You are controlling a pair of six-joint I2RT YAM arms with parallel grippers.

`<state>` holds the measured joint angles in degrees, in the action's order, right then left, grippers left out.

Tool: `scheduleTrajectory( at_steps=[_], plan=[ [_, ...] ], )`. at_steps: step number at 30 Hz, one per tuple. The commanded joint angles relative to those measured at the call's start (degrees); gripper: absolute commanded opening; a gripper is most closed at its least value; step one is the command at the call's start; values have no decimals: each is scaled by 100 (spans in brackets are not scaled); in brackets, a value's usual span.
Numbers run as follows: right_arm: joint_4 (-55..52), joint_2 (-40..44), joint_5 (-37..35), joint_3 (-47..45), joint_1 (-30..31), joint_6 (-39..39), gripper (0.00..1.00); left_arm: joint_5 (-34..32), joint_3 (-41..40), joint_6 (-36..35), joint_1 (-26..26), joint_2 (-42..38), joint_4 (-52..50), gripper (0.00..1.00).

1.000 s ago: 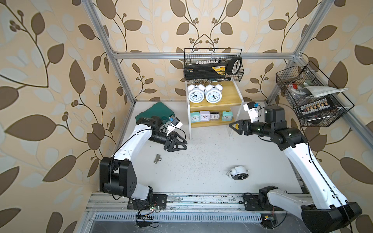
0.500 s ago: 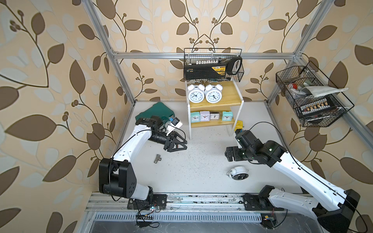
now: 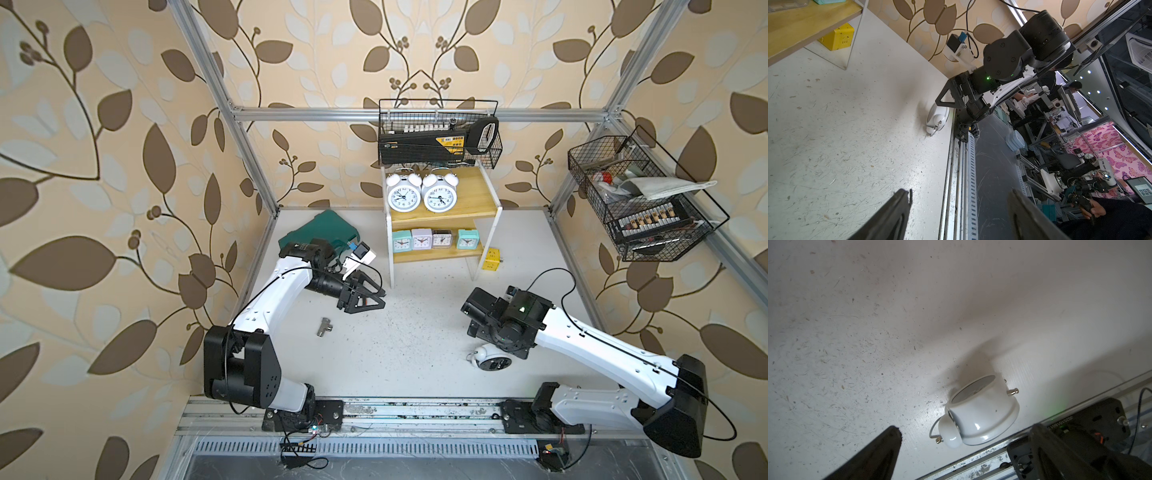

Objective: Place the alarm clocks on the shelf by style
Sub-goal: Pick up the alarm from the center of the board.

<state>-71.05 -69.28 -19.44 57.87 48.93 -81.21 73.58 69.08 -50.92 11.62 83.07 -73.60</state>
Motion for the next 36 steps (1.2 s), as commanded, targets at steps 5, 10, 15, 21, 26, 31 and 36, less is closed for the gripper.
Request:
scheduleTrajectory(
  at_steps=[5,10,15,21,26,31,36],
  plan=[
    [778,360,469,-892,77,-1771,99,113,-19,-174,-19,-98,-161,77],
    [1194,682,498,-1434,81,-2250,98,113,-18,-178,-19,-89,-171,77],
    [1181,764,336,-1622,80,-2458,89,121,-17,-189,-19,-89,-184,78],
    [1268,766,242,-1824,77,-2550,81,121,-15,-198,-19,-89,-199,78],
    [1282,757,167,-1876,81,-2500,62,121,-8,-192,-19,-89,-207,78],
    [1258,803,-32,-1778,81,-2223,48,117,-9,-197,-19,-89,-207,78],
    [1218,892,-314,-1552,84,-1666,46,121,-6,-188,-19,-89,-207,78]
  ],
)
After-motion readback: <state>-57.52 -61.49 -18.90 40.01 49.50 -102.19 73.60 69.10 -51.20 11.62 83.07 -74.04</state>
